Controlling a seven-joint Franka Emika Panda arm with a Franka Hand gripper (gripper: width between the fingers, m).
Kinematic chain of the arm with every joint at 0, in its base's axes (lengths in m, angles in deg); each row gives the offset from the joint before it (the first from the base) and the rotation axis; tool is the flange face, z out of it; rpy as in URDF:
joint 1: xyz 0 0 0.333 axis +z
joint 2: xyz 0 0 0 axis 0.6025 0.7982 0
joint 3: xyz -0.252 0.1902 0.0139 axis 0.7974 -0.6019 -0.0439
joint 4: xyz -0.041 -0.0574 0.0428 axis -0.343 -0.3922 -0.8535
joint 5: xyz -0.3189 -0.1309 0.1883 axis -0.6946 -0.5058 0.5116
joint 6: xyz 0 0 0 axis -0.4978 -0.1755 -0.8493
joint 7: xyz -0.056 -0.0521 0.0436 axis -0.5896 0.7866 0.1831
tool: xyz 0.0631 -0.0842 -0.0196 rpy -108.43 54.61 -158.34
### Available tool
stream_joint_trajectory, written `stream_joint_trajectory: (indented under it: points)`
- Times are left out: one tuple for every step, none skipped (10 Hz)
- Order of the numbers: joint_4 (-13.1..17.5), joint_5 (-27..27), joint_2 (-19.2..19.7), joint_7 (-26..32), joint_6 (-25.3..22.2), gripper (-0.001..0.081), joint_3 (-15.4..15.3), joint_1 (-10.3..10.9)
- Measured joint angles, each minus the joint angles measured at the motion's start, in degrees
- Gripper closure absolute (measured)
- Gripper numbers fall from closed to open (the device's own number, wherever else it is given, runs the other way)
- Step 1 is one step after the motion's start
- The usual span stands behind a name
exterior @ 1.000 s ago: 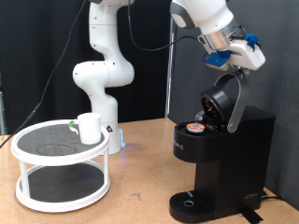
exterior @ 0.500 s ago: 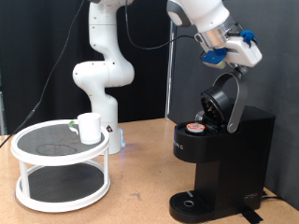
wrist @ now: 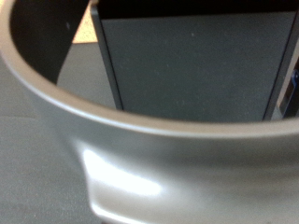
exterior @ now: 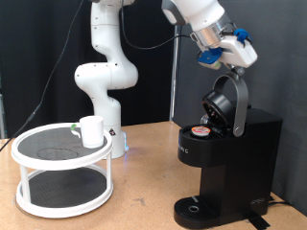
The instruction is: Make a cup of coffee with the keurig machine
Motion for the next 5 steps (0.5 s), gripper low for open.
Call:
stream_joint_trajectory:
  points:
    - [-0.1, -0.6, -0.3, -0.1, -0.5, 0.0806, 0.3, -0.4]
    - [-0.4, -1.0, -0.6, -0.1, -0.9, 0.0806, 0.5, -0.9]
    - [-0.8, -1.4, -1.0, 0.0, -1.1, 0.0806, 0.8, -1.3]
    - [-1.3, -1.8, -1.5, 0.1, -1.2, 0.0806, 1.0, -1.7]
    - [-1.9, -2.2, -1.9, 0.3, -1.2, 0.0806, 1.1, -2.2]
